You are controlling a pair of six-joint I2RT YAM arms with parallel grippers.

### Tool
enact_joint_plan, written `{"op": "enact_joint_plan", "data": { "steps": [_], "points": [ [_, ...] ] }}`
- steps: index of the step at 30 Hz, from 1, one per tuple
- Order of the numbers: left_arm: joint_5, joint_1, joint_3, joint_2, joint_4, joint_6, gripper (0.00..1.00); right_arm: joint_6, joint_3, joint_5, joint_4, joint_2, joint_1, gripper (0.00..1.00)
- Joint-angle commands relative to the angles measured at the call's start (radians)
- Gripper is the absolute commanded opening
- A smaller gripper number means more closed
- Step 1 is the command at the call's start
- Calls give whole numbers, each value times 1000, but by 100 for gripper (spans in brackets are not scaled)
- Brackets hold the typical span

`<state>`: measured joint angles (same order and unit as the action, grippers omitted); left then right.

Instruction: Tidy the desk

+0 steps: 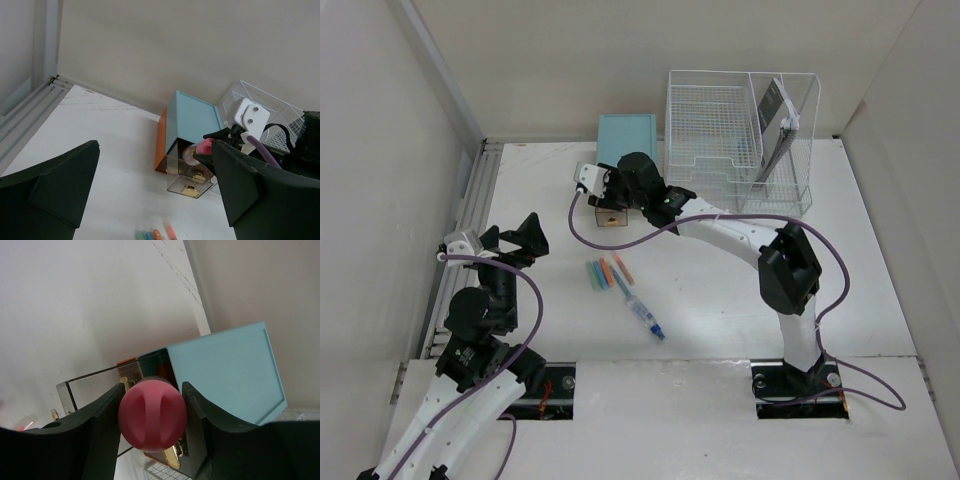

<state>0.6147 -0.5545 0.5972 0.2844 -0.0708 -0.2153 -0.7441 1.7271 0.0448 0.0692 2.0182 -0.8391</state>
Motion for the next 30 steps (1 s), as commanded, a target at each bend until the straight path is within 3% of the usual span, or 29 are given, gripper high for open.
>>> {"op": "enact_joint_plan", "data": {
  "steps": [1,8,24,30],
  "points": [
    [10,1,-4,2,-43,-4,93,-6,68,-5,-52,4,0,37],
    [10,1,-4,2,-34,-4,93,3,58,-5,-52,-6,0,49],
    [19,1,-4,2,-34,-4,93,21,40,-23,-43,-6,-18,60],
    [19,1,-4,-7,-34,-4,93,22,40,-23,-34,-6,-18,60]
  ]
}}
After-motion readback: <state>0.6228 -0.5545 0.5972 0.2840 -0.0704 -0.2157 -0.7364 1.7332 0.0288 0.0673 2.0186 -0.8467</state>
